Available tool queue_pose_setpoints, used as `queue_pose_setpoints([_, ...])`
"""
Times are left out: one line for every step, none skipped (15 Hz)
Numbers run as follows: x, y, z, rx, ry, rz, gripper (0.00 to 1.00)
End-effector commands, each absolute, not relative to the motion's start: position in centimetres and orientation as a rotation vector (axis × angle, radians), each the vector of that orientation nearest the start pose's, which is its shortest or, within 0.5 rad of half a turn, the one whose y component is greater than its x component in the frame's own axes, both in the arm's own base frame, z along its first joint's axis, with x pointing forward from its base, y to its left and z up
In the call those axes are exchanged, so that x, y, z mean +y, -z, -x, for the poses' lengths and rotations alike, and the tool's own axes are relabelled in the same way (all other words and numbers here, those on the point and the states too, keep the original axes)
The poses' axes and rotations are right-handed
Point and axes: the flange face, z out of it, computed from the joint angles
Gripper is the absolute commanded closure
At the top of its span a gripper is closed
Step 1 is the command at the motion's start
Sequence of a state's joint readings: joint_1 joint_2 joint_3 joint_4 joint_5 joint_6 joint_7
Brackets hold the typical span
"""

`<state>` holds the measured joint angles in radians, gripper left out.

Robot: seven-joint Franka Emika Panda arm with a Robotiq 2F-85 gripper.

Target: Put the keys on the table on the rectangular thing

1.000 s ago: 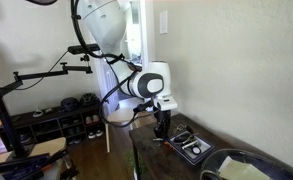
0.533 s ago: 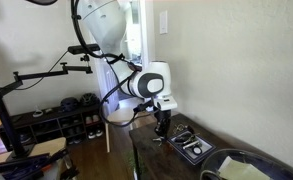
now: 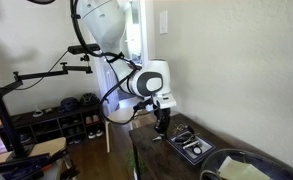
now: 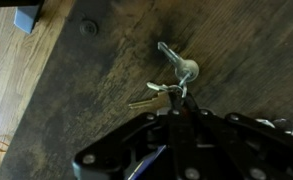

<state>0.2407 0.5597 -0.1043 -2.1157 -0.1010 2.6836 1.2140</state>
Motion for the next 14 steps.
queue_pose_setpoints([8.9, -16.6, -55.9, 1.489, 0.149, 2.797, 0.94])
queue_pose_setpoints([9.1, -16.8, -55.9, 1.49, 0.156, 2.795, 0.94])
queue_pose_setpoints([9.2, -17.1, -55.9, 1.486, 0.162, 2.791, 0.94])
queue_pose_setpoints([9.3, -17.3, -55.9, 1.483, 0.165, 2.785, 0.94])
queue_pose_setpoints([9.4, -17.6, -55.9, 1.48, 0.171, 2.78, 0.94])
queue_pose_setpoints([9.5, -17.9, -56.0, 1.474, 0.177, 2.777, 0.94])
queue_pose_setpoints([9.7, -18.3, -56.0, 1.465, 0.183, 2.773, 0.94])
queue_pose_setpoints([9.8, -18.6, -56.1, 1.46, 0.191, 2.77, 0.94])
queue_pose_setpoints([10.1, -19.0, -56.3, 1.45, 0.2, 2.767, 0.94])
queue_pose_setpoints([10.3, -19.4, -56.4, 1.44, 0.209, 2.762, 0.94])
queue_pose_setpoints([10.5, -19.9, -56.6, 1.43, 0.221, 2.759, 0.94])
queue_pose_setpoints([10.7, -20.4, -56.7, 1.422, 0.232, 2.756, 0.94])
queue_pose_setpoints([10.9, -20.8, -56.9, 1.418, 0.243, 2.752, 0.94])
queue_pose_setpoints([11.1, -21.4, -57.0, 1.411, 0.257, 2.746, 0.94])
